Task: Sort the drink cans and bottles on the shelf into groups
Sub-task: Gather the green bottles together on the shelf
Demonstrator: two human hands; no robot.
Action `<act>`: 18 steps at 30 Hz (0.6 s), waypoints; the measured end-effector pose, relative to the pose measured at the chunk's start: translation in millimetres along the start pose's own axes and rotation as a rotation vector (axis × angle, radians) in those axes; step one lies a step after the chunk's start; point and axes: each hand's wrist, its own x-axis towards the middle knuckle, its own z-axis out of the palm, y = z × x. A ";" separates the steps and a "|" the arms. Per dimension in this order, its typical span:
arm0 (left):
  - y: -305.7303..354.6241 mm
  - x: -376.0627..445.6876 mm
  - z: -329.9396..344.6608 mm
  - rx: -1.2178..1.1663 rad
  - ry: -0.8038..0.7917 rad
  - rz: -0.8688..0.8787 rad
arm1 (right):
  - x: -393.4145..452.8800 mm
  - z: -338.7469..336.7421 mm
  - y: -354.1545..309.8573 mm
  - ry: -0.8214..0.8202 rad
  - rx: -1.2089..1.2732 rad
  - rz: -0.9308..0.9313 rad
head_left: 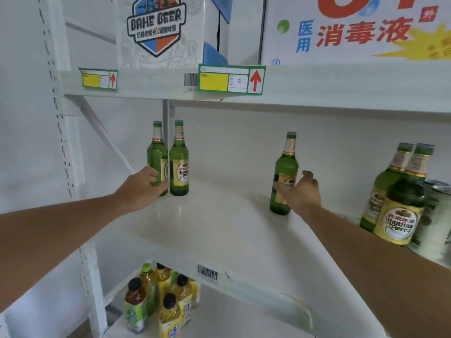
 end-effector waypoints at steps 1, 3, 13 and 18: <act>-0.5 6.3 2.8 -0.006 0.018 -0.003 | 6.4 4.7 0.6 -0.005 0.019 0.008; -3.6 17.5 9.4 -0.028 0.061 -0.022 | 16.6 15.4 2.4 -0.028 0.085 0.024; -31.0 61.8 17.4 -0.188 0.230 -0.116 | 30.2 53.2 7.4 0.108 0.107 0.105; -56.0 91.8 17.2 -0.262 0.149 -0.173 | 16.7 75.2 -15.3 0.133 0.163 0.050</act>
